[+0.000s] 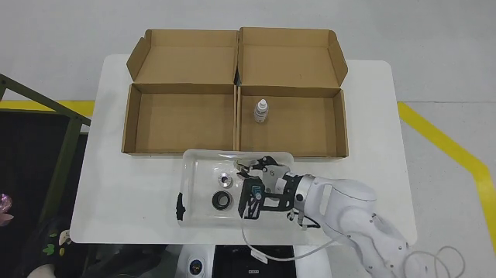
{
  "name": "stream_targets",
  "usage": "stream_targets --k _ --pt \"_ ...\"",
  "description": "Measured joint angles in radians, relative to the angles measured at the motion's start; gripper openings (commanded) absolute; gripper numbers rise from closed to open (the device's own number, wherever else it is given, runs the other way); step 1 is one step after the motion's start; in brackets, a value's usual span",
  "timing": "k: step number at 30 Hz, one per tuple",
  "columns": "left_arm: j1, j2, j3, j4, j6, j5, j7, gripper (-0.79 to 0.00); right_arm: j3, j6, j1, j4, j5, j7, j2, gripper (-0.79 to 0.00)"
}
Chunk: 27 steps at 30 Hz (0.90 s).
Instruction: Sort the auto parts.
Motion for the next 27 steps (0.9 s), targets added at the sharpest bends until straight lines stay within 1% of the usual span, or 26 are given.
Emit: stream_targets --k 8,15,20,27 --pt "0.000 0.000 0.000 0.000 0.000 0.000 0.000 0.000 0.062 0.028 -0.011 -0.017 -0.001 -0.076 0.007 -0.785" --pt "0.000 0.000 0.000 0.000 0.000 0.000 0.000 0.000 0.114 0.026 0.029 0.032 0.076 -0.087 0.005 -0.785" --pt "0.000 0.000 0.000 0.000 0.000 0.000 0.000 0.000 0.141 0.018 0.061 0.075 0.156 -0.053 0.003 -0.785" --pt "0.000 0.000 0.000 0.000 0.000 0.000 0.000 0.000 0.162 -0.006 0.102 0.129 0.289 0.073 0.000 -0.785"
